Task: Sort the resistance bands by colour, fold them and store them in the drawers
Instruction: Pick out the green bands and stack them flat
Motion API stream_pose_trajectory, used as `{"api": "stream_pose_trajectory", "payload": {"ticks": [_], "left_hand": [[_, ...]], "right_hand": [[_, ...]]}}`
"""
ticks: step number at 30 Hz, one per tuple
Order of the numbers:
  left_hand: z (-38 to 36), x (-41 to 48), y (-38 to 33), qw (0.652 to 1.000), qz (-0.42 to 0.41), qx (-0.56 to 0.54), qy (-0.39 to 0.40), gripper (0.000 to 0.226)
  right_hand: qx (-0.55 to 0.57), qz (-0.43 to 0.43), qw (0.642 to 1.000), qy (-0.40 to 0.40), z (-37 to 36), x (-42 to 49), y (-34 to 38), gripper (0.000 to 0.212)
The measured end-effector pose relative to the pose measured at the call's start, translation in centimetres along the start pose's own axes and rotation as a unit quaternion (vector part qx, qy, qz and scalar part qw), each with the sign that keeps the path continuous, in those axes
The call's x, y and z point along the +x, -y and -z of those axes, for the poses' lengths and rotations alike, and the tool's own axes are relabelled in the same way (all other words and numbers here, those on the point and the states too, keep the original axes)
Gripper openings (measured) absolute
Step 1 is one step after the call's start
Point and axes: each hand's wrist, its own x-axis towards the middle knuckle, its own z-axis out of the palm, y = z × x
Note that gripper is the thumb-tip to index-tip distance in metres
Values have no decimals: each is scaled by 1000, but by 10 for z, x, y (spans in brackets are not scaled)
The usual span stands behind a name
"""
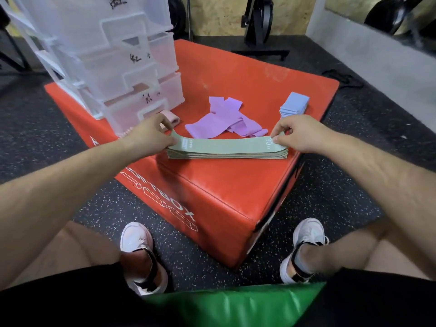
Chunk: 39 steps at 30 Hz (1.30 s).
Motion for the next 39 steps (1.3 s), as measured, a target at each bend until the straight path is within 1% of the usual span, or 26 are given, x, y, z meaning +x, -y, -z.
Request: {"api": "stream_pose_trajectory", "payload": {"ticks": [3, 6, 8, 12, 15, 19, 21, 23, 25, 28, 30, 32, 34, 37, 39], "left_hand": [[-3, 0, 2, 998, -48, 48, -2, 30], [-7, 0, 8, 986, -109, 125, -10, 15], [-10, 1, 13, 977, -140, 163, -12, 7], [-15, 1, 16, 956, -190, 221, -39, 4], [-15, 1, 15, 946, -195, 257, -30, 5], [-17, 1, 10, 929, -231, 276, -88, 11], [-21, 1, -1, 922, -254, 276, -96, 18], [-29, 0, -17, 915, -286, 270, -87, 20], [-39, -1, -38, 911, -323, 250, -59, 22], [-59, -2, -69, 902, -376, 209, 21, 29], [-74, -2, -83, 892, -405, 190, 63, 35], [-89, -2, -91, 887, -414, 186, 89, 40], [-100, 0, -94, 887, -410, 186, 107, 42], [-104, 3, -98, 890, -399, 176, 134, 32], [-103, 4, -98, 890, -401, 165, 139, 27]], "right_hand": [[-30, 19, 999, 10, -5, 1, -1, 3], [-44, 19, 999, 18, -11, 1, -3, 1], [-44, 7, 999, 23, -12, 0, -3, 7], [-35, -7, 999, 24, -12, -4, -4, 13], [-25, -10, 999, 37, -13, -7, -4, 17], [1, -6, 999, 46, -6, -7, -3, 17], [16, -9, 999, 41, -3, -7, -4, 14], [29, -18, 999, 35, 0, -8, -3, 19], [46, -37, 998, 33, 3, -10, 0, 28], [66, -93, 993, 32, 6, -11, 4, 43], [80, -142, 986, 45, 8, -11, 5, 48], [108, -184, 974, 76, 9, -9, 4, 46], [163, -216, 956, 109, 10, -8, 4, 41], [245, -245, 930, 124, 8, -6, 4, 36], [257, -259, 923, 124, 5, -6, 5, 22]]}}
